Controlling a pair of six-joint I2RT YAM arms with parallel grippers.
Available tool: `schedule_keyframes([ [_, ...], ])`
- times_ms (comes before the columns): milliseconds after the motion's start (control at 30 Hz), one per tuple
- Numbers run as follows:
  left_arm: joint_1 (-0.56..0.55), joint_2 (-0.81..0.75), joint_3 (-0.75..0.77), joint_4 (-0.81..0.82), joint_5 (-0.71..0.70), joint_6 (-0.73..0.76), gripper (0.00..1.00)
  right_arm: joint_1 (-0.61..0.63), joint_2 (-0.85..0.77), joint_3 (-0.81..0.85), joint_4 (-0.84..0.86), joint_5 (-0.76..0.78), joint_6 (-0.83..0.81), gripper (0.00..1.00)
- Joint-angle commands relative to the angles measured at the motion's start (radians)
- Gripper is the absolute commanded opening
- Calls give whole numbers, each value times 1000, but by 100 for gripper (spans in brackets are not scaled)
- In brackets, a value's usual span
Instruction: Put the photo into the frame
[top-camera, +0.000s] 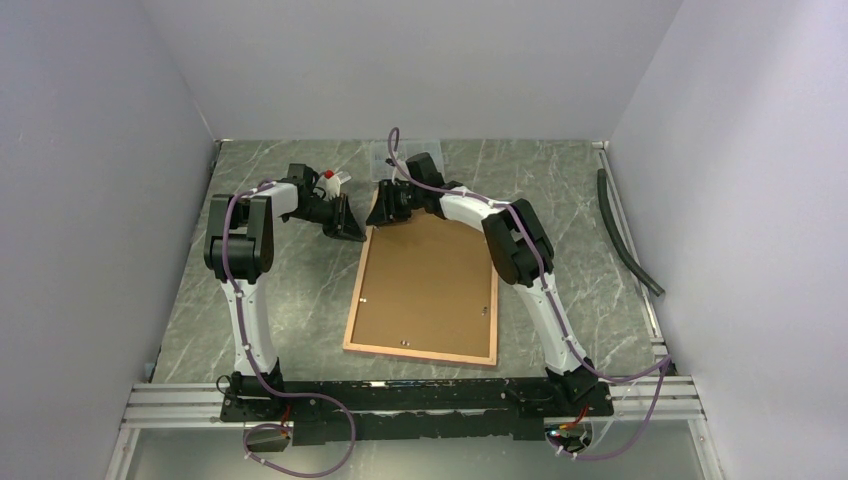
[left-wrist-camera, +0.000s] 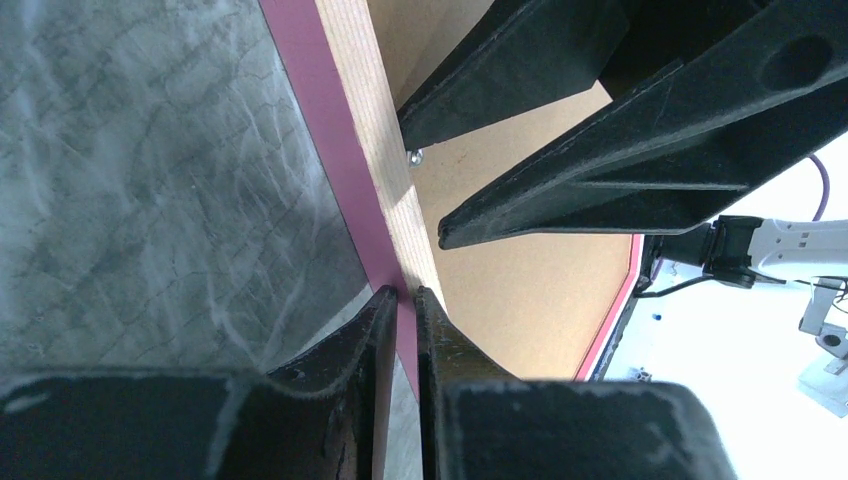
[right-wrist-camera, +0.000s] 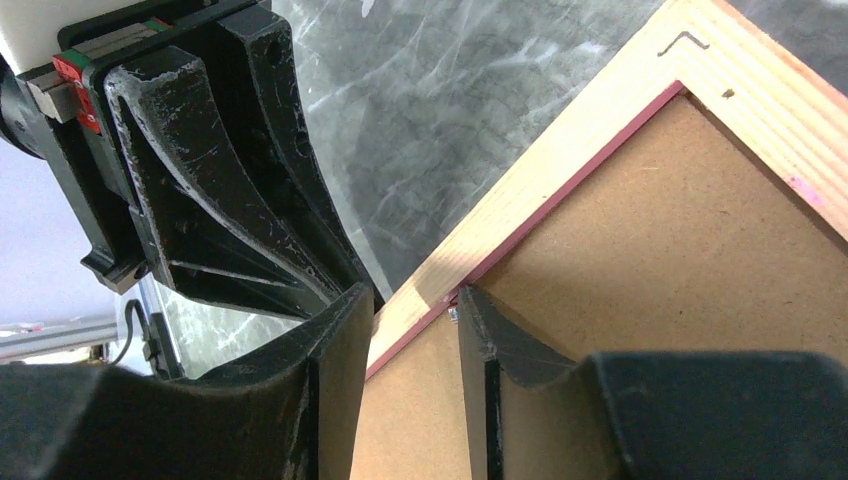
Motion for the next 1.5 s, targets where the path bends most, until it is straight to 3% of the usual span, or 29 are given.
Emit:
schedule_keyframes([
  [0,-17,-2,6,-8,-24,40,17,31,23,26,-8,-33,-3,40],
  [433,-17,-13,11,-26,-26,44,17,36,15,47,-18,-3,-6,39],
  [633,-11,-52,30,-106,-34,93,23,5,-68,54,-1,14,13,62],
  [833,12,-142,15,-196,-65,167,37,-76,-351,-172,1,166,0,86],
  [933,6,-158,-6,-215,-94,220,38,-131,-521,-397,-15,338,28,92],
  [1067,-2,-185,-50,-288,-195,375,36,-245,-681,-559,-86,516,56,100],
  [1233,-38,-267,-158,-323,-333,550,33,-368,-733,-655,-163,631,72,100],
  [1467,-148,-349,-323,-304,-455,681,33,-425,-639,-680,-153,553,102,100],
])
